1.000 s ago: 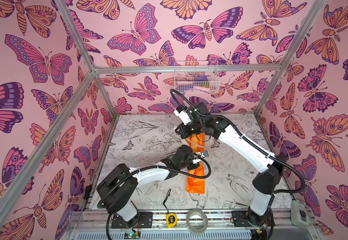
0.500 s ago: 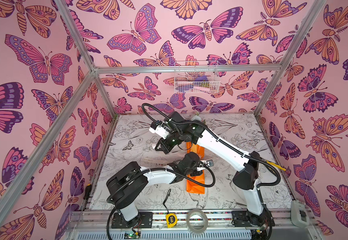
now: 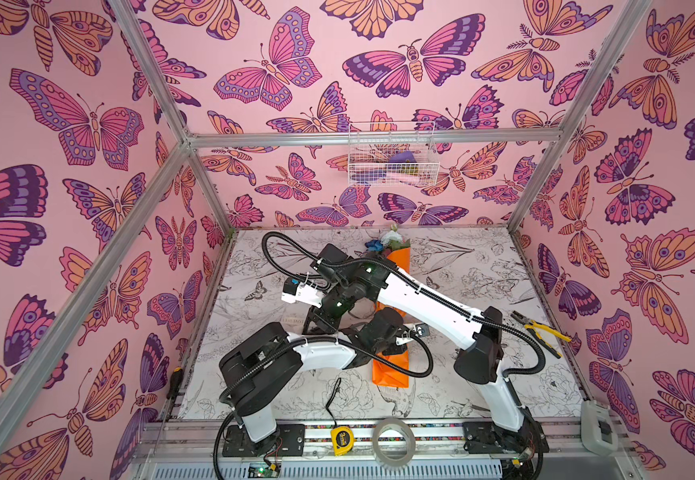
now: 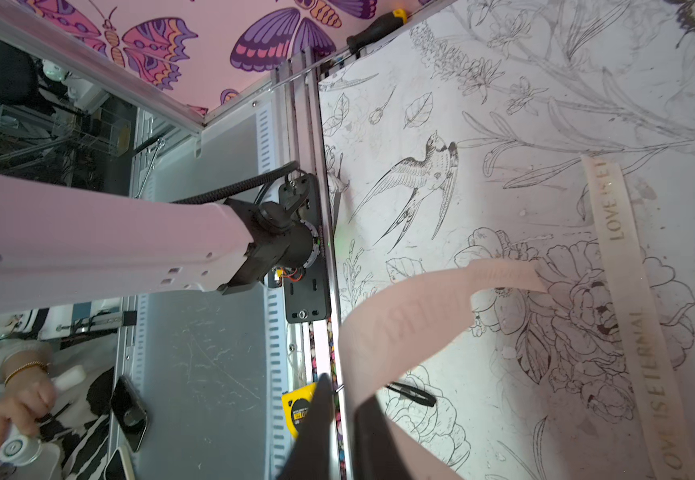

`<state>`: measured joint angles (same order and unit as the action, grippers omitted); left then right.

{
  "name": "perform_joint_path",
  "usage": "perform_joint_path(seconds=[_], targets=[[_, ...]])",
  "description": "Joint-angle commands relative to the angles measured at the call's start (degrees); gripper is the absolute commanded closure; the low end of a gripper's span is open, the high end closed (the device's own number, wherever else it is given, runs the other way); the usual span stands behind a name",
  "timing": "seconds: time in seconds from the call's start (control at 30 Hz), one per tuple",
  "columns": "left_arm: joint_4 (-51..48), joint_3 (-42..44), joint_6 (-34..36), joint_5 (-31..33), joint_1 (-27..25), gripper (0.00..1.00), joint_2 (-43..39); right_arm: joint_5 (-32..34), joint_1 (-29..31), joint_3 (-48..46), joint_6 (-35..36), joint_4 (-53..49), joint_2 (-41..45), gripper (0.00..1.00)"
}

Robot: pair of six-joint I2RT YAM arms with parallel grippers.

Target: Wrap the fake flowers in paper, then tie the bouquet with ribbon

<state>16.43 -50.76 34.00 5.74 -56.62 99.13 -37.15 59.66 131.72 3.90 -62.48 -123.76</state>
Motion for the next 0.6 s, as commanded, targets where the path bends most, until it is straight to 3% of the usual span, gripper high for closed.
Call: perform_joint_path(seconds=[0.0, 0.3, 0.57], targets=[[-0.39, -0.92, -1.04, 1.1, 0.74, 1.0, 0.58, -0.53, 1.07, -0.68, 4.82, -7.08, 0.13, 0.55], [-0.34, -0.85, -1.83, 1.44, 0.78, 1.0, -0.17, 8.38, -0.86, -0.54, 0.75, -4.14, 3.48, 0.45], [-0.26, -0.65, -1.65, 2.35, 0.82, 1.0, -0.65, 23.41, -10.25, -4.54, -13.41, -1.07, 9.05, 0.45]])
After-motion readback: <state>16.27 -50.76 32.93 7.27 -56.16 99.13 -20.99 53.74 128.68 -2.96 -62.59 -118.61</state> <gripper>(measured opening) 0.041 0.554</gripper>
